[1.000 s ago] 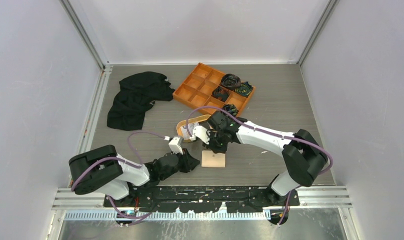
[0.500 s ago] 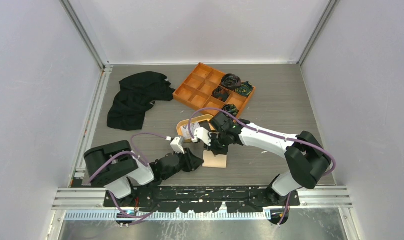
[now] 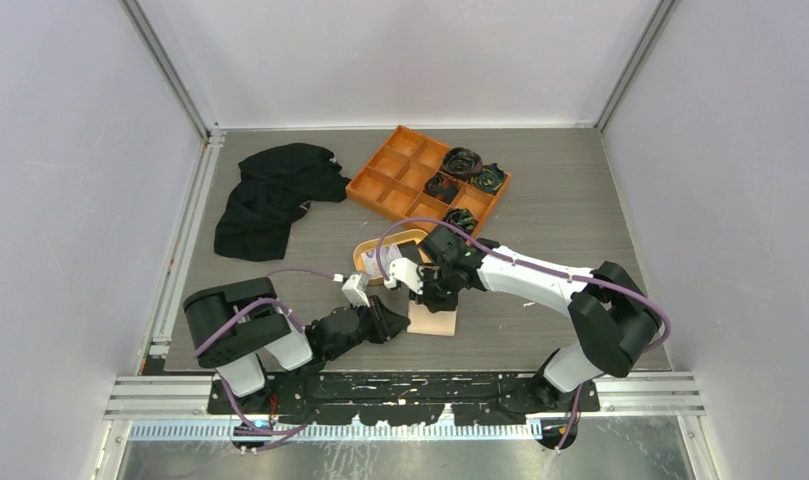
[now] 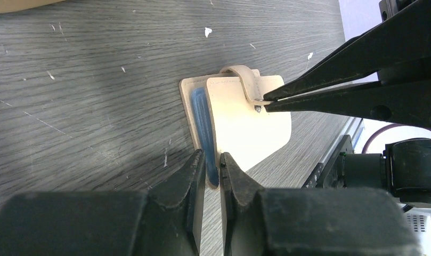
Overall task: Put the credit cards into the card holder
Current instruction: Close the card holder at the center of the board.
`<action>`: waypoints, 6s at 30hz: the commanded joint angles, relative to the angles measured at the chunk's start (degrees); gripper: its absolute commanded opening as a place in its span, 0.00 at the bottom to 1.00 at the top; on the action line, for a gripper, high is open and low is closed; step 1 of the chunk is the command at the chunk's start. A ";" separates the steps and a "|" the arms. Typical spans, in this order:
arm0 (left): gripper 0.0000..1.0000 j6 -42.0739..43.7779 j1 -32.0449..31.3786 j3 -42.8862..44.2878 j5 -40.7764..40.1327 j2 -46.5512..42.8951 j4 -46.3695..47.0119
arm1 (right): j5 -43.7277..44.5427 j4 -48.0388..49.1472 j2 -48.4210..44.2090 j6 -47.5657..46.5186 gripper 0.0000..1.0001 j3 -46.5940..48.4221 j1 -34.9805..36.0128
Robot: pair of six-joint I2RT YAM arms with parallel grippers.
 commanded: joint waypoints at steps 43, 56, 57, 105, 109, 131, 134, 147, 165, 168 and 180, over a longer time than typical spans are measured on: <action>0.14 0.86 -0.17 0.77 0.49 -1.09 -0.27 | 1.80 -1.23 -4.29 -2.16 0.01 -0.18 0.36; 0.14 0.75 -0.18 1.03 0.75 -0.90 -0.25 | 4.83 -3.19 -3.20 -5.62 0.01 -0.86 4.48; 0.14 0.79 -0.18 1.03 0.75 -0.91 -0.30 | 5.27 -3.22 -3.01 -5.72 0.01 -0.90 4.72; 0.17 0.82 -0.14 -0.49 0.79 -1.38 4.91 | 10.91 -4.77 -0.12 -7.86 0.01 -1.03 9.65; 0.19 0.80 -0.18 -0.88 1.26 -0.87 9.87 | 11.09 -4.80 -0.15 -7.86 0.01 -1.03 9.62; 0.16 -2.36 -0.13 8.04 3.99 8.33 14.61 | 11.31 -4.47 -0.86 -7.59 0.01 -0.94 9.59; 0.16 -3.82 -0.17 6.64 1.75 8.61 14.69 | 11.40 -4.32 -0.96 -7.58 0.01 -1.07 9.63; 0.16 -5.49 3.67 0.05 -0.10 2.22 14.68 | 11.39 -3.35 -1.06 -7.33 0.01 -1.38 9.59; 0.16 -11.68 5.86 9.41 11.68 8.58 14.69 | 11.58 -2.86 -1.60 -6.98 0.01 -1.47 9.57; 0.15 -14.34 5.92 10.14 11.82 10.23 14.69 | 11.49 -2.71 -1.66 -6.90 0.01 -1.56 9.55; 0.12 -19.06 5.93 12.75 14.92 16.26 14.68 | 11.66 -2.58 -1.45 -6.80 0.01 -1.47 9.62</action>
